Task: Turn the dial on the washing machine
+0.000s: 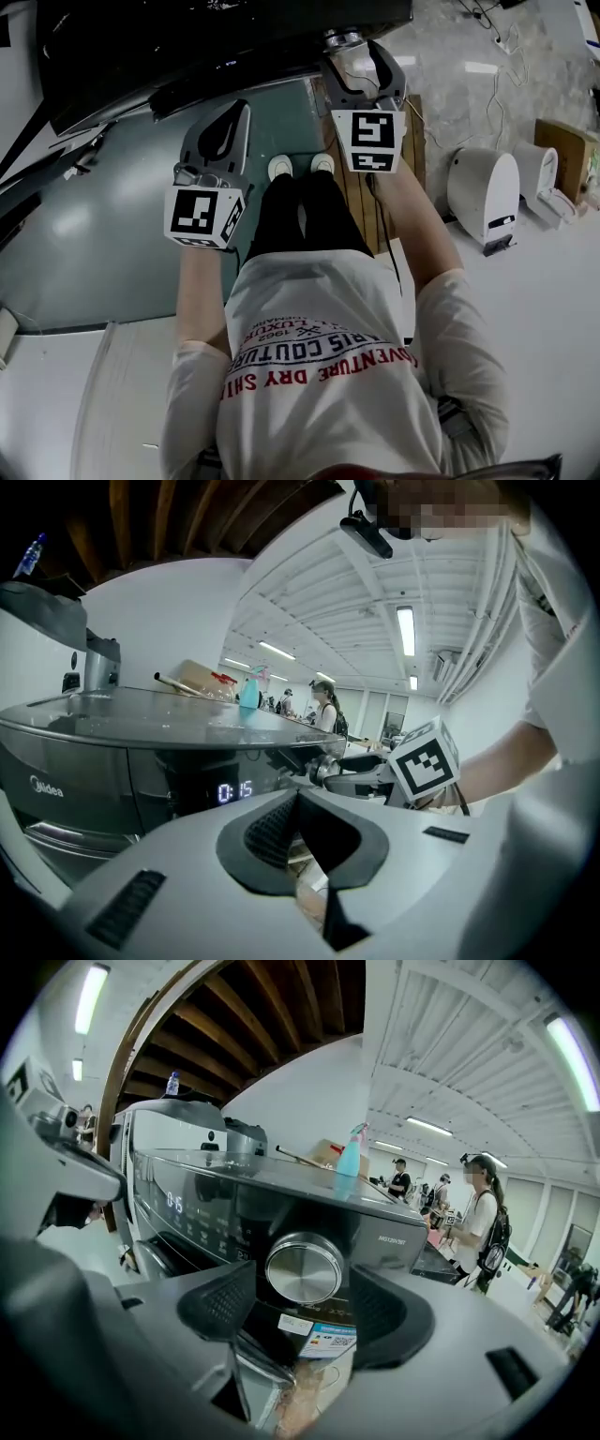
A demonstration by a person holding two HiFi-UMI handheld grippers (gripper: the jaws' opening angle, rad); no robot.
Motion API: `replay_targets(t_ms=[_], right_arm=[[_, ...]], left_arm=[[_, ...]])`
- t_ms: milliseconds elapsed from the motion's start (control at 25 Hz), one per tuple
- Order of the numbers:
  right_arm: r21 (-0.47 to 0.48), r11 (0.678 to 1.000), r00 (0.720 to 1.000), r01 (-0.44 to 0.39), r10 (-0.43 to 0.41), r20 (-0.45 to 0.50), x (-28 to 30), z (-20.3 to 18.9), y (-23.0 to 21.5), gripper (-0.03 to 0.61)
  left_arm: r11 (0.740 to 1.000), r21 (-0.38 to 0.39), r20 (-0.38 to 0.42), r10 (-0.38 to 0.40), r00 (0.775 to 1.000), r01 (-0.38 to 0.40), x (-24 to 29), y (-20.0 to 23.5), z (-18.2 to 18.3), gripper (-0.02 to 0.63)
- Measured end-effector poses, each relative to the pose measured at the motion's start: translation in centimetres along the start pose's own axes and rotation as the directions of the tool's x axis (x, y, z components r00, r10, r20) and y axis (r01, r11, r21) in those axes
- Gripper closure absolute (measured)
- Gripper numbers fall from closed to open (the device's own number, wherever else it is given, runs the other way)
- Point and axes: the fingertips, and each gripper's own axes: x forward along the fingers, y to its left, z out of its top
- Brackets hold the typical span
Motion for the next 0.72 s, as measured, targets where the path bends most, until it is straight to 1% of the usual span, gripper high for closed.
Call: replay_targets(t_ms=[160,320,480,600,720], right_arm=[[-0.021,1.0,1.0,0.021,-0.021,-0.003,1.1,-0.3,-0.2,0.275],[-0.042,0.999,1.0,0.023,-0.022,0.008,1.3,-0.1,-0.5,0.276],[-0.023,1.0,1.0,-0.003,0.003,0.001,1.3,-0.1,-0.3,0.284],[-0.012,1.0,1.0,-0.005,0.005,-0.004,1.4,-0.1,-0.3,0.288],[0.028,1.0,1.0,-0.011,0.011,-0.011,1.5,-0.2,-0.3,0.288]], left_arm=[[1.0,0.004,-0.021,0.012,1.0,-0.012,0.3,-0.1,-0.7,0.598],[1.0,-0.004,-0.007,0.027,1.0,-0.027,0.4,-0.5,-0.4,0.598],[0.998,-0.002,0.006,0.059,0.998,-0.059,0.4,-0.4,0.0,0.598],[0.996,0.002,0.02,0.088,0.996,-0.088,0.3,-0.3,0.5,0.598],[0.994,0.012,0.043,0.106,0.993,-0.107,0.1,-0.4,1.0,0.598]])
